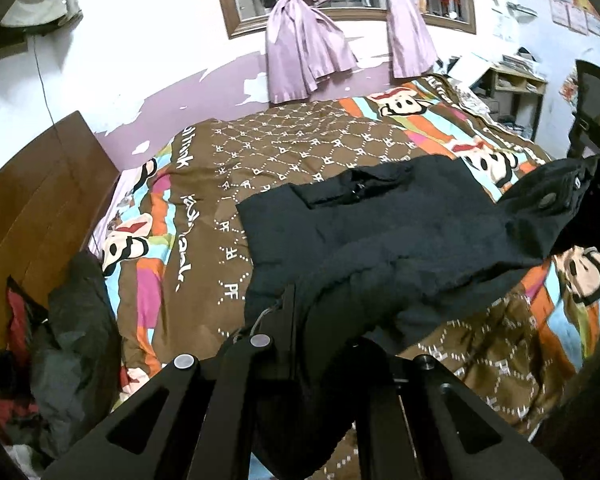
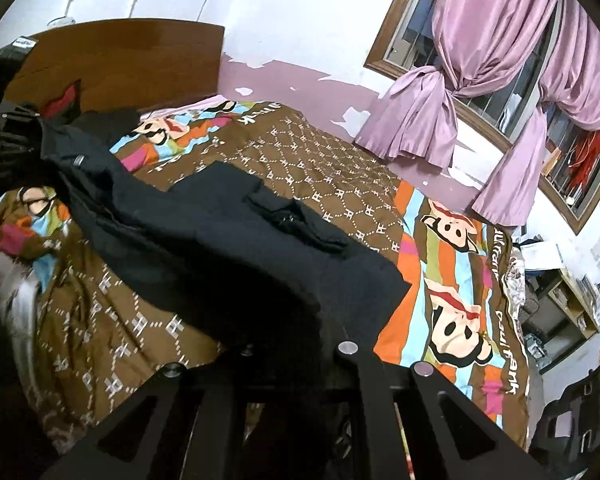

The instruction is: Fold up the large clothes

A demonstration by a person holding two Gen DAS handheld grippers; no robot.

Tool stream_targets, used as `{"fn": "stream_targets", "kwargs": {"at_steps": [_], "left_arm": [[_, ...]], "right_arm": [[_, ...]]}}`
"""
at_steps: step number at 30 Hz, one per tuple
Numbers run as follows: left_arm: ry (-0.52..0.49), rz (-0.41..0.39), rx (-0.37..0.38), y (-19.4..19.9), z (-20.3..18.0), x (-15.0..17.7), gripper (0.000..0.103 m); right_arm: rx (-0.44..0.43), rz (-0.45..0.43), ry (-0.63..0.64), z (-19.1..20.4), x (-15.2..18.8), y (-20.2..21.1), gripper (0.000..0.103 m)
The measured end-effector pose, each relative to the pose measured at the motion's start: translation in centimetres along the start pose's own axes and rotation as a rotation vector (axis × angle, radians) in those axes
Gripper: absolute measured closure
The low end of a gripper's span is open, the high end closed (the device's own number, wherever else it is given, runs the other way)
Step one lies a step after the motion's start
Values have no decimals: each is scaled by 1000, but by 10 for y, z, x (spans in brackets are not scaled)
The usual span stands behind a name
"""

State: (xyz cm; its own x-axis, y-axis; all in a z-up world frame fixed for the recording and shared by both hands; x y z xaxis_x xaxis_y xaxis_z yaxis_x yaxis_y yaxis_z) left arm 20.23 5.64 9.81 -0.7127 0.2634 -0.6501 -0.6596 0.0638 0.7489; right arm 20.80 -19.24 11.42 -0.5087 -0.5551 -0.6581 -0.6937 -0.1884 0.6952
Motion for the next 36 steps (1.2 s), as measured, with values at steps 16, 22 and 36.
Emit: {"fn": "stream_targets", "kwargs": {"at_steps": [16,22,36], "left_arm": [[58,-3,-77,-87,34,-84,98],[66,5,-93,-133,46,-101,98],[96,4,-63,-242,63,-108,98]], "right_arm": [[29,-23,-66,-58,-56,-92,93],[27,7,-59,-68,-71,-140,92],[56,-3,-101,-81,-70,-242,89]]}}
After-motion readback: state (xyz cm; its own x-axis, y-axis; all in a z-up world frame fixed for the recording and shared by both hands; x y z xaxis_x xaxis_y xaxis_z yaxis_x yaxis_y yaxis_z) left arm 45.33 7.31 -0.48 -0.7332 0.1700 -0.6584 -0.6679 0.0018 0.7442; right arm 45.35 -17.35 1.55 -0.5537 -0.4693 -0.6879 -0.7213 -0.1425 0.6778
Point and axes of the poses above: each gripper's, at about its wrist camera, not at the fingertips, and y roughly against the way its jaws point, z to its left, x to its underside, the point moved 4 cm from there along -y, roughly the way its jaws point, and after that the axes turned 3 degrees about z, right-handed, at the moved point
